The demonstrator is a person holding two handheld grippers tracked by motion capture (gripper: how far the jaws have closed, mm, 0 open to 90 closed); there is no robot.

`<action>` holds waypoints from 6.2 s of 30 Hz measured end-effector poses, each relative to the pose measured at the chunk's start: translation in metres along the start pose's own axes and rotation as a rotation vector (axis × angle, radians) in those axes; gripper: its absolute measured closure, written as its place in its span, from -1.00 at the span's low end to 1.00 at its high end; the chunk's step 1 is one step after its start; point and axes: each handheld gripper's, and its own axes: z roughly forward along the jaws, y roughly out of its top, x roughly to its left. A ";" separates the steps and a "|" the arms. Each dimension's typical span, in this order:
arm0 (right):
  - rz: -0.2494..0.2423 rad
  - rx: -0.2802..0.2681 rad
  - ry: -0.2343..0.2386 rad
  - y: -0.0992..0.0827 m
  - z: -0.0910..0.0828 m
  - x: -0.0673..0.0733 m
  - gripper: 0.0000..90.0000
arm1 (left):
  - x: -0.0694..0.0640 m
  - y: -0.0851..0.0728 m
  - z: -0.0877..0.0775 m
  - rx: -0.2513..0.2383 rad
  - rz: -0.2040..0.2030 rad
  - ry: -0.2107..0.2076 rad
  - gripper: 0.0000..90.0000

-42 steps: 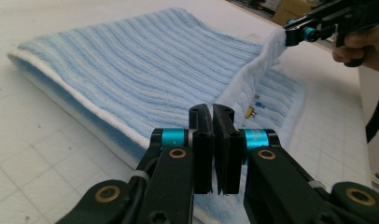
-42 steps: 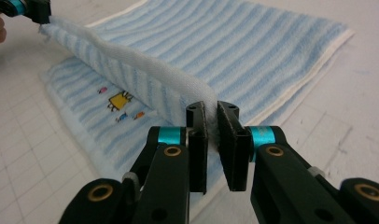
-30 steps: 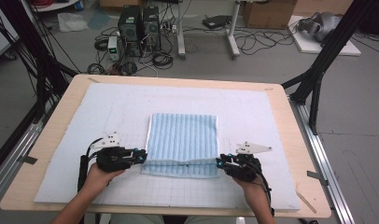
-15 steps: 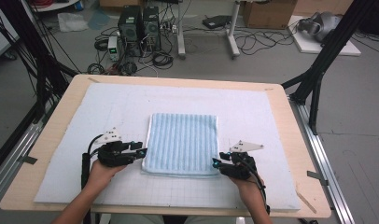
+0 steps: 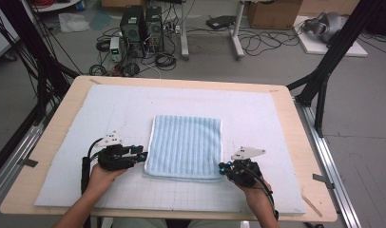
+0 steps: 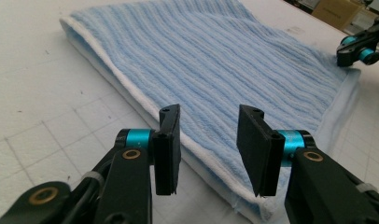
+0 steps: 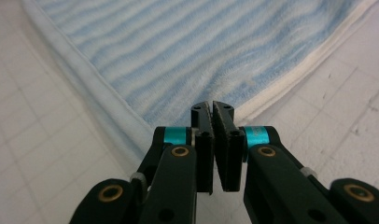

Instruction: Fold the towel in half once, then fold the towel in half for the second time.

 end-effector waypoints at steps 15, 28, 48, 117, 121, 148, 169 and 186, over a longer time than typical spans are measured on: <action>-0.011 0.024 0.037 0.000 0.004 0.004 0.54 | -0.008 -0.007 0.012 0.129 0.033 -0.011 0.43; 0.017 0.008 0.092 -0.002 0.001 -0.002 0.96 | -0.014 -0.001 0.000 0.099 0.055 -0.098 0.96; 0.055 -0.080 0.036 0.007 0.001 -0.011 0.44 | -0.004 0.015 0.008 0.002 0.066 0.004 0.40; 0.133 -0.226 -0.225 0.015 -0.016 -0.078 -0.75 | 0.052 0.042 0.013 -0.197 0.082 0.081 -0.46; 0.131 -0.224 -0.229 0.015 -0.015 -0.078 -0.76 | 0.050 0.042 0.015 -0.166 0.065 0.085 -0.61; 0.121 -0.199 -0.203 0.014 -0.011 -0.076 -0.76 | 0.058 0.044 0.014 -0.182 0.018 0.127 -0.60; 0.143 -0.213 -0.182 0.014 -0.011 -0.076 -0.76 | 0.088 0.080 0.076 0.003 0.008 0.182 -0.43; 0.156 -0.207 -0.177 0.011 -0.010 -0.078 -0.76 | 0.088 0.073 0.115 0.167 0.132 0.196 0.20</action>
